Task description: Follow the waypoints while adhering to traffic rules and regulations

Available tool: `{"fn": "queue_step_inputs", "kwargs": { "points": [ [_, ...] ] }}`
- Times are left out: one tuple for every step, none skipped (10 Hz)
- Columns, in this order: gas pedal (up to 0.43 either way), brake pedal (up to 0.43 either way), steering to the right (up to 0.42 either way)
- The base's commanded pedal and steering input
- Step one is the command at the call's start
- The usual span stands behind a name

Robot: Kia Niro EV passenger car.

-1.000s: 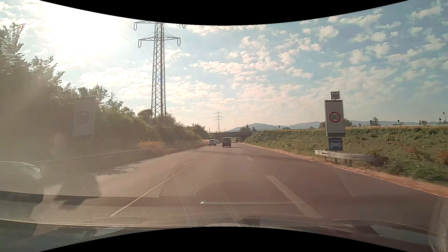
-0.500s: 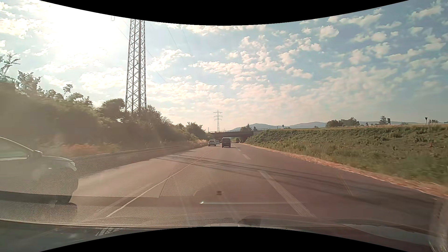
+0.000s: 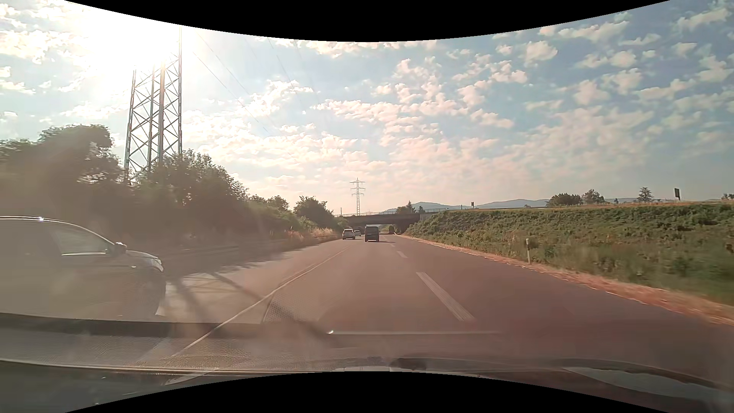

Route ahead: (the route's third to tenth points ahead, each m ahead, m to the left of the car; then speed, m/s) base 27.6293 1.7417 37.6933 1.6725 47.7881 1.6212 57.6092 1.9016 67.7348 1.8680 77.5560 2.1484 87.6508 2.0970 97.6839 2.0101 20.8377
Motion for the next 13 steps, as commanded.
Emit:
{"fn": "queue_step_inputs", "kwargs": {
  "points": [
    [0.169, 0.000, -0.002],
    [0.169, 0.000, -0.002],
    [0.157, 0.000, -0.002],
    [0.157, 0.000, -0.002],
    [0.138, 0.000, -0.002],
    [0.130, 0.000, -0.002],
    [0.118, 0.000, -0.002],
    [0.118, 0.000, -0.002],
    [0.118, 0.000, -0.002],
    [0.118, 0.000, -0.002],
    [0.118, 0.000, -0.002],
    [0.118, 0.000, -0.002],
    [0.118, 0.000, -0.001]
  ]
}}
